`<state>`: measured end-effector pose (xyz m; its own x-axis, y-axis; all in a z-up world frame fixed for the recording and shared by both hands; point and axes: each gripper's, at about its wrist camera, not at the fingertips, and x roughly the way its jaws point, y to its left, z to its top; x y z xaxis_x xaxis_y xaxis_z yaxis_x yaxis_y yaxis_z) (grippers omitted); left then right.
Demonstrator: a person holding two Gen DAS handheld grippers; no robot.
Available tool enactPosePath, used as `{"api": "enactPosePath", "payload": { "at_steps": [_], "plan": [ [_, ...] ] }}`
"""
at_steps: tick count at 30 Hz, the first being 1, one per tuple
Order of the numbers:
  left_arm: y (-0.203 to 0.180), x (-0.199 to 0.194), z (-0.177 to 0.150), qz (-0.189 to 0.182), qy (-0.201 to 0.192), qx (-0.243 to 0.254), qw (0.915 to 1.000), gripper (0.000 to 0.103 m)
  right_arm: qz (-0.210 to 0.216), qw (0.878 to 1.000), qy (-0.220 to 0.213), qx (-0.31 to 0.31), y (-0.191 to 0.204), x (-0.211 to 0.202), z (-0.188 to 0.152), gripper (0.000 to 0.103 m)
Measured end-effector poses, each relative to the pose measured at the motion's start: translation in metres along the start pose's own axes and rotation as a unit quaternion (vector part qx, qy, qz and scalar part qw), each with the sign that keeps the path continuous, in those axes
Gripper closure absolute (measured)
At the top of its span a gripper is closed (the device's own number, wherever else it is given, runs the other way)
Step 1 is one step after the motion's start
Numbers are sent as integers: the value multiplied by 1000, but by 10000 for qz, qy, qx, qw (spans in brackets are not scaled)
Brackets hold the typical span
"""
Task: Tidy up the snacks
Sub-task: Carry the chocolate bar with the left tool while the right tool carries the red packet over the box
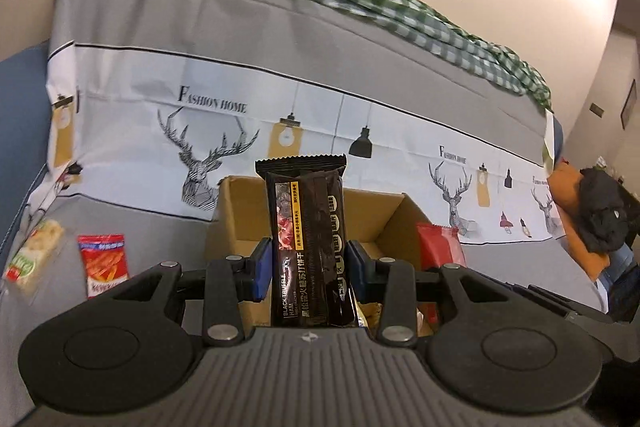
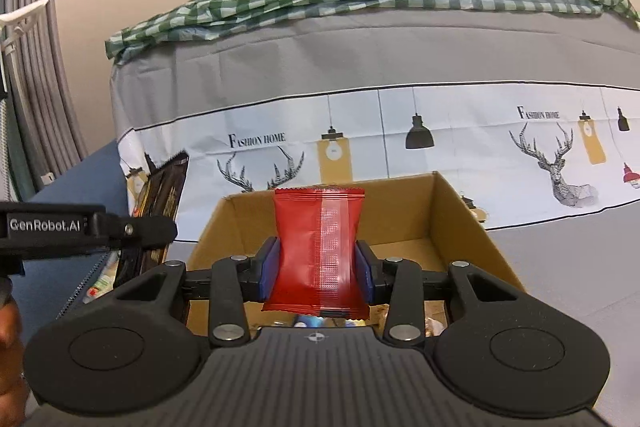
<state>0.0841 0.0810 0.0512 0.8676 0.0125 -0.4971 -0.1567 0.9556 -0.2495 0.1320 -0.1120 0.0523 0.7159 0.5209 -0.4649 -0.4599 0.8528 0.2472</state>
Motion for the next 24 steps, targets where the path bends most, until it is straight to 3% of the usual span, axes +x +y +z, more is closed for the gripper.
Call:
{"api": "enactPosePath", "payload": {
  "at_steps": [11, 24],
  "plan": [
    [-7, 11, -5, -333, 104, -28, 9994, 60, -78, 9999, 69, 9, 0, 8, -1, 62],
    [-9, 12, -9, -414, 172, 27, 9990, 60, -139, 9999, 53, 27, -3, 6, -1, 62]
  ]
}}
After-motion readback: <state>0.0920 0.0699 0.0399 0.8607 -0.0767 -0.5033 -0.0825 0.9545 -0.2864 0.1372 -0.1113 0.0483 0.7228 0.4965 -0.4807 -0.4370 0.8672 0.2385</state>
